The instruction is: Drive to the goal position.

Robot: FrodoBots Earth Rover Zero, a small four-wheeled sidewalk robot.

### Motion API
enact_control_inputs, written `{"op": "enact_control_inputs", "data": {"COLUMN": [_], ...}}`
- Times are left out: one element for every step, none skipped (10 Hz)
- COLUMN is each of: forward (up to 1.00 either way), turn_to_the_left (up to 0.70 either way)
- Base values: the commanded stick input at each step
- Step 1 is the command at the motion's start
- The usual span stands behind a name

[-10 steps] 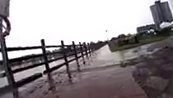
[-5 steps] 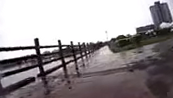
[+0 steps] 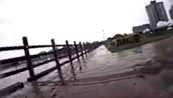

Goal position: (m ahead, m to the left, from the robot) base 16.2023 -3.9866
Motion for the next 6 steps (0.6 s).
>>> {"op": "enact_control_inputs", "data": {"forward": [1.00, 1.00, 1.00, 1.00, 1.00, 1.00], "turn_to_the_left": [0.00, 0.00, 0.00, 0.00, 0.00, 0.00]}}
